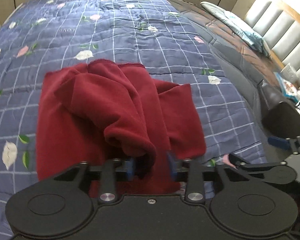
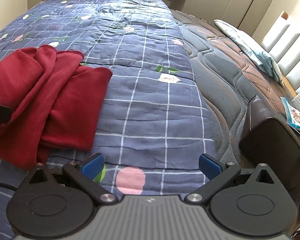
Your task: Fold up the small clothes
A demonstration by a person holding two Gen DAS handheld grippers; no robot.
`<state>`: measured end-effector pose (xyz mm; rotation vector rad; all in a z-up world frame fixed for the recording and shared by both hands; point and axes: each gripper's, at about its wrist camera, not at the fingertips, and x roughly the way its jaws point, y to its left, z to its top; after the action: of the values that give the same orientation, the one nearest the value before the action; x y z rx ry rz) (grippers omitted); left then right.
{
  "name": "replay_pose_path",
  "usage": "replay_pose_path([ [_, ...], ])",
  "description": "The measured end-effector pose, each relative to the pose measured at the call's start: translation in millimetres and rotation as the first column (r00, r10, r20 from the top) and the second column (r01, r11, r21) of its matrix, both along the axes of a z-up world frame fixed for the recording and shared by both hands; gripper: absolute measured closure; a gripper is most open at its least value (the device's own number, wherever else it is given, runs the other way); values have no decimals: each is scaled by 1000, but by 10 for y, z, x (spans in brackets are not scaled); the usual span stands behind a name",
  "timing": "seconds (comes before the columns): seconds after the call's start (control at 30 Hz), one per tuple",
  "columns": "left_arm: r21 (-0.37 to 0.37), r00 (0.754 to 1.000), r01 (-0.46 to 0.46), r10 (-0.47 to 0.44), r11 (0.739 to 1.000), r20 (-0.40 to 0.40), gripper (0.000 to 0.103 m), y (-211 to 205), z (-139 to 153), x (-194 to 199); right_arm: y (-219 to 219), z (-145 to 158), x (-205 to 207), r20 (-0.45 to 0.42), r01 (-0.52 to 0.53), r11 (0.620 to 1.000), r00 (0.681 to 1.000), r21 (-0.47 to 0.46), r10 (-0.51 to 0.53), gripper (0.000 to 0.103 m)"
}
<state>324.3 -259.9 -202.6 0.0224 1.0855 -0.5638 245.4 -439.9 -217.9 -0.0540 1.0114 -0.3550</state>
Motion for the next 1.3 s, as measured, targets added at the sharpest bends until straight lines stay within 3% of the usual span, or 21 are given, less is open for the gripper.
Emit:
replay_pose_path([
  [0.03, -4, 1000, -3, 3, 1000, -5, 46, 8, 9, -11, 0, 7, 14, 2, 0, 1000, 1000, 4, 0, 0],
  [0.2, -14, 999, -49, 49, 999, -15, 20, 163, 159, -113, 14, 131, 125, 38, 0, 998, 999, 55, -2, 0],
  [0.4, 40, 977, -211, 211, 977, -11, 10, 621, 244, -161, 182, 344, 410, 168, -108, 974, 983, 197, 75, 0],
  [0.47, 67, 959, -281, 283, 957, -14, 6, 798, 219, -131, 287, 366, 546, 200, -171, 950, 972, 260, 120, 0],
  [0.6, 123, 899, -430, 437, 894, -32, 3, 1163, 122, -42, 565, 364, 826, 238, -288, 881, 949, 376, 209, 0],
  [0.77, 169, 826, -544, 560, 822, -67, 2, 1529, -3, 42, 995, 336, 1086, 257, -383, 839, 918, 386, 301, 3],
  [0.83, 177, 805, -570, 588, 803, -76, 2, 1633, -40, 60, 1123, 283, 1161, 242, -391, 839, 917, 379, 318, 13],
  [0.97, 176, 787, -593, 612, 786, -78, 2, 1713, -69, 47, 1208, 162, 1224, 204, -358, 857, 932, 371, 301, 37],
  [1.07, 174, 783, -597, 616, 783, -84, 2, 1725, -85, 44, 1118, 149, 1160, 203, -334, 859, 940, 388, 274, 44],
  [1.13, 175, 785, -594, 613, 785, -88, 2, 1703, -97, 59, 999, 167, 1119, 214, -311, 862, 946, 400, 242, 64],
  [1.17, 174, 787, -592, 611, 787, -90, 2, 1689, -102, 66, 921, 184, 1094, 217, -297, 863, 950, 409, 224, 80],
  [1.2, 173, 789, -589, 608, 790, -90, 2, 1672, -108, 79, 833, 205, 1061, 227, -281, 861, 953, 425, 200, 88],
  [1.3, 170, 797, -579, 597, 798, -91, 2, 1618, -121, 120, 573, 274, 977, 258, -252, 843, 956, 474, 141, 94],
])
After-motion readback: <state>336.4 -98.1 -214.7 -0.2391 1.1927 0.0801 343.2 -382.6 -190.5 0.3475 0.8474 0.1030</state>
